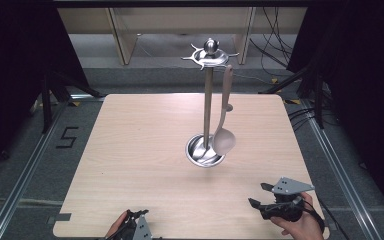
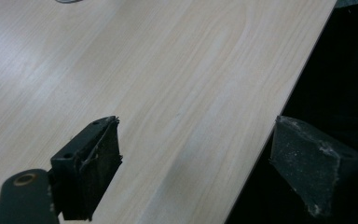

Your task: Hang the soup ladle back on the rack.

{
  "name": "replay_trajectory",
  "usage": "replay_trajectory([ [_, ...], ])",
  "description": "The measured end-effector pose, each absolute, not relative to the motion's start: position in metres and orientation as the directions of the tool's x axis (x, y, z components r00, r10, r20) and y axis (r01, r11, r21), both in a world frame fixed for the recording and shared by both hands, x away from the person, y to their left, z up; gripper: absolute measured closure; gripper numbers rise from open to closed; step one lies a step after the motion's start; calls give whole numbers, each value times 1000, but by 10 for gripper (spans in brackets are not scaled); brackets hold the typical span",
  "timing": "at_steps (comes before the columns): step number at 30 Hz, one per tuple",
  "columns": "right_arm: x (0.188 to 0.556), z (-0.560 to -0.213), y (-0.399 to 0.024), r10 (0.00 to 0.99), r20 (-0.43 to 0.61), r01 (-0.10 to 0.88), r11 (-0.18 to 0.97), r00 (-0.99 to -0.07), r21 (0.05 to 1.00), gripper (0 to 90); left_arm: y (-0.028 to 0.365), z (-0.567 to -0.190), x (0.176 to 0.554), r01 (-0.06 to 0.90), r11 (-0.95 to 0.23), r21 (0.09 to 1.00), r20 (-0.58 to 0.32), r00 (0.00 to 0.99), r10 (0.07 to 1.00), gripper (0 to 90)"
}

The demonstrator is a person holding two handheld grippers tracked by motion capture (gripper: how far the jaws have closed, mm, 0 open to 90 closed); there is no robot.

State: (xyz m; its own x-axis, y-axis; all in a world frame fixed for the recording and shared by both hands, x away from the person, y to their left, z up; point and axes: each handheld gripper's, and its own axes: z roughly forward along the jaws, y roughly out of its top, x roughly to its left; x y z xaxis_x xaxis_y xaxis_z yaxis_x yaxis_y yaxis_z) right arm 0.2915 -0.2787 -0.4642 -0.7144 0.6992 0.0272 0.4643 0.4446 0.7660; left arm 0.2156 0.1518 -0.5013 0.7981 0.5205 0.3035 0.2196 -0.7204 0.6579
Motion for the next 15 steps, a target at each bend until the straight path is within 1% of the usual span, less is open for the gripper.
replay_trajectory([
  [3, 288, -467, -280, 708, 21, 470, 446, -706, 762, 317, 153, -499, 216, 218, -719, 659, 303, 798, 520, 149],
  [4, 288, -467, -280, 701, 10, 459, 457, -713, 762, 317, 153, -499, 216, 218, -714, 666, 288, 807, 515, 149],
  [5, 286, -468, -280, 709, 23, 475, 448, -705, 757, 316, 153, -498, 215, 215, -719, 661, 303, 800, 517, 149],
  [8, 283, -471, -280, 703, 29, 480, 453, -710, 751, 313, 152, -500, 215, 216, -721, 658, 305, 799, 518, 149],
  [12, 278, -473, -280, 695, 18, 465, 461, -719, 756, 311, 152, -500, 215, 218, -719, 660, 299, 802, 517, 149],
  [15, 271, -474, -279, 701, 42, 489, 452, -712, 746, 306, 152, -501, 215, 219, -723, 655, 297, 806, 513, 148],
])
